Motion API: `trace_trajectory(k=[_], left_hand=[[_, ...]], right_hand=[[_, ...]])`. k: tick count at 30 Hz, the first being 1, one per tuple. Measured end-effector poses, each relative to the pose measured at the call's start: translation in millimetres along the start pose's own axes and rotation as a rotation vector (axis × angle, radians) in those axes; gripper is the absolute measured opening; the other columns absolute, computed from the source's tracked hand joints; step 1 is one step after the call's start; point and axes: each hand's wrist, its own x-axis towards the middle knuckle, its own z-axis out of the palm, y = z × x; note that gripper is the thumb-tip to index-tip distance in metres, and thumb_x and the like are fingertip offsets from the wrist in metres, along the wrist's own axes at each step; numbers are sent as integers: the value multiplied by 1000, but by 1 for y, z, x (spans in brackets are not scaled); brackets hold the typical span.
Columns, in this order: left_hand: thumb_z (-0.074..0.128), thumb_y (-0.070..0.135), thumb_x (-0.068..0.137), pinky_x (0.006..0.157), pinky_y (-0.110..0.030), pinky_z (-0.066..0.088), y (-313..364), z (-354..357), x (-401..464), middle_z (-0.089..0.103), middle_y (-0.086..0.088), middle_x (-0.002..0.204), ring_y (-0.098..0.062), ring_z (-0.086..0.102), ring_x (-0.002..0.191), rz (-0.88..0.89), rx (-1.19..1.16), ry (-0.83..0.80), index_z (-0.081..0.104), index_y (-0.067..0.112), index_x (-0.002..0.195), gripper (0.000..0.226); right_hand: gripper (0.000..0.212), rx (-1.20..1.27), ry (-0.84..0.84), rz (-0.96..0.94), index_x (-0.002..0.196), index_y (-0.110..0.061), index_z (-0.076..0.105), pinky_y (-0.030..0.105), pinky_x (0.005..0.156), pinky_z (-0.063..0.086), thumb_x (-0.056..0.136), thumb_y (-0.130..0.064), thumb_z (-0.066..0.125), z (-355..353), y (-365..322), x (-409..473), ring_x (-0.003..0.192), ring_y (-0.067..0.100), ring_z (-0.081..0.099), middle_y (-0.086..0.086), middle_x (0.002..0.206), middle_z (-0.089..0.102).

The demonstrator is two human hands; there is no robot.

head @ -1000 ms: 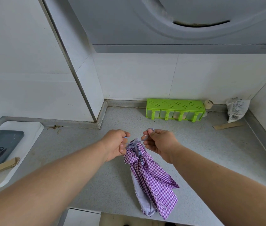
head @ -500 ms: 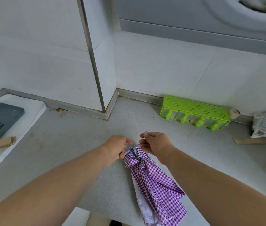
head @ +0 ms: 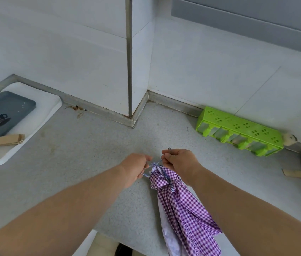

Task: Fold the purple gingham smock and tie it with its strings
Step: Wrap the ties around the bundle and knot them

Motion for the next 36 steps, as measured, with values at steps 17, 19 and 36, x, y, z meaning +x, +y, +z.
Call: trace_trajectory(k=[17,19,36], left_hand=[[34,6,108,49,-22,23,-23,-19,4,39,5,55,-10,31,46,3,-319,-196,68,13,110,35],[34,9,108,50,-24,21,-21,-21,5,36,4,57,-10,29,48,-10,-298,-243,68,11,108,33],[38,42,108,50,-28,16,-17,-23,7,25,4,61,-13,19,52,-99,-267,-366,44,22,60,52]], right_hand=[[9,-82,139,-85,99,-12,74,33,79,65,96,-4,70,12,9,11,83,19,78,6,85,79],[15,-58,143,-87,97,-12,75,33,78,65,97,0,66,15,5,12,80,18,78,6,82,79],[17,-1068,-192,-487,108,-20,75,34,82,53,100,-28,62,42,-15,-17,92,16,64,-3,100,66]])
